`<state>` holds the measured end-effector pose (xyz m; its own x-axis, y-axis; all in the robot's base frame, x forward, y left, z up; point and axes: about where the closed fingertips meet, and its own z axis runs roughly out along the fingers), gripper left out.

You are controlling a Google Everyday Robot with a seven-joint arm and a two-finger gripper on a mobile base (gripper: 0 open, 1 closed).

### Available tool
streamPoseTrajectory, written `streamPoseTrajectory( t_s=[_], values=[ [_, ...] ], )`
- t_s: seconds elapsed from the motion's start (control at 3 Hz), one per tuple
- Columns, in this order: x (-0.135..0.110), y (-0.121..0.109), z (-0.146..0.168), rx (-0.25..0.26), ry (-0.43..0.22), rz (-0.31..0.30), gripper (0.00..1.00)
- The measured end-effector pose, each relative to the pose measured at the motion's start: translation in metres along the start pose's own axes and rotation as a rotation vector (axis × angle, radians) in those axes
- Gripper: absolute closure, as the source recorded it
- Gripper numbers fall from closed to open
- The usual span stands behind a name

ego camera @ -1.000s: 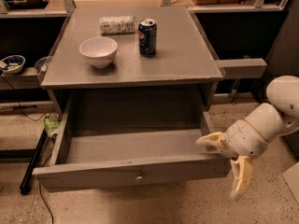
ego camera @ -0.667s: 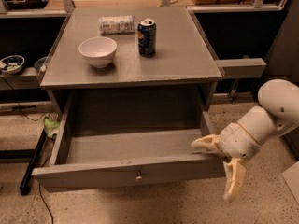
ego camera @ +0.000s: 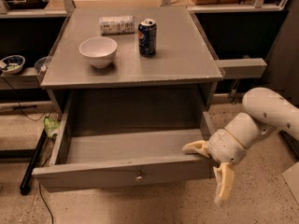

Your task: Open top drawer

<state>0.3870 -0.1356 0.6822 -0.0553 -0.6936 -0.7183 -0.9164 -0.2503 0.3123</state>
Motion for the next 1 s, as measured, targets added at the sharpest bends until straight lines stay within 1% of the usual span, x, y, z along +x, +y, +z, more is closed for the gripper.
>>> streamPoseTrajectory(
  t_s=[0.33, 0.67, 1.0],
  values=[
    [-0.001, 0.005, -0.002, -0.007, 0.003, -0.001, 0.00],
    [0.001, 0.016, -0.002, -0.025, 0.010, -0.002, 0.00],
    [0.018, 0.052, -0.009, -0.057, -0.040, 0.005, 0.00]
  ],
)
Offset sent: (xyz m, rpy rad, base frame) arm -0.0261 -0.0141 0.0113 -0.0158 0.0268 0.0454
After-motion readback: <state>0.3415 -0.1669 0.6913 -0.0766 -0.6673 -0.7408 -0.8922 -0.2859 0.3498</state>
